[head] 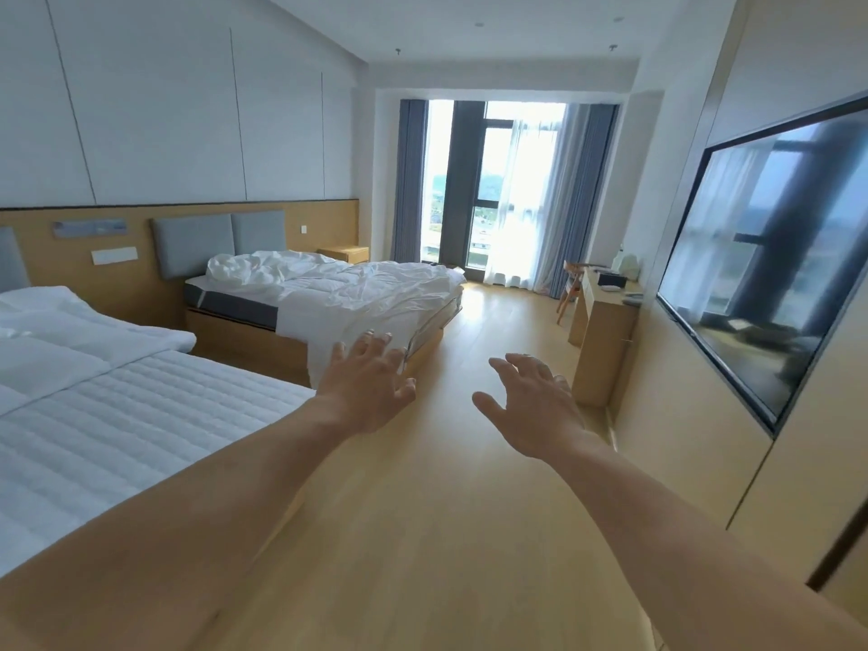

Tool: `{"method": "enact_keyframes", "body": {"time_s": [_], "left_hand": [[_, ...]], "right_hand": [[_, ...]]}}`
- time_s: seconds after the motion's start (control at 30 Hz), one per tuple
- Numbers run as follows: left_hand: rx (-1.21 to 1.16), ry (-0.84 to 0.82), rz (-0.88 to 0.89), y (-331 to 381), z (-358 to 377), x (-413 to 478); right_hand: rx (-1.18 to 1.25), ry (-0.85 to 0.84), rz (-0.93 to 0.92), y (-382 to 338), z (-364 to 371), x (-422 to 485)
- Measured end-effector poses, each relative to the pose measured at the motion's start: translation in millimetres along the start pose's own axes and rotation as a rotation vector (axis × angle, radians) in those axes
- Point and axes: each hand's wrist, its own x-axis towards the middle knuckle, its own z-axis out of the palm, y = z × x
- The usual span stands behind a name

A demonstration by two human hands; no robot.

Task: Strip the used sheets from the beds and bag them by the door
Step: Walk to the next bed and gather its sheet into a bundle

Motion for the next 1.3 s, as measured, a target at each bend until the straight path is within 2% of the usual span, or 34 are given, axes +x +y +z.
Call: {"method": "enact_keyframes", "body": {"time_s": [0.23, 0.4, 0.57, 0.73, 0.93, 1.07, 1.3], "left_hand": [[0.039, -0.03, 0.03, 33.8, 74.0, 162.7], [0.039, -0.039, -0.075, 30.9, 102.2, 264.7], [-0.037, -0.019, -0.201, 5.6, 134.4, 350.4], [-0.158, -0.023, -0.333, -41.6, 185.7, 437.3], [-0.2, -0.049, -0.355, -120.0, 243.1, 553.3], [-0.172, -0.054, -0.361, -174.6, 265.9, 626.4], [-0.08, -0.094, -0.388, -270.9, 314.6, 734.8]], "right_hand": [[0.029, 0.004, 0.018, 97.7, 53.4, 148.7], [0.069, -0.008, -0.044, 147.7, 75.5, 263.6], [0.191, -0.027, -0.1, 164.6, 104.5, 367.0], [0.227, -0.066, -0.125, 167.2, 151.4, 472.8], [0.233, -0.102, -0.094, 158.9, 205.3, 610.8], [0.248, -0.074, -0.079, 146.4, 234.0, 703.5], [0.251, -0.119, -0.13, 114.1, 304.5, 850.1]]}}
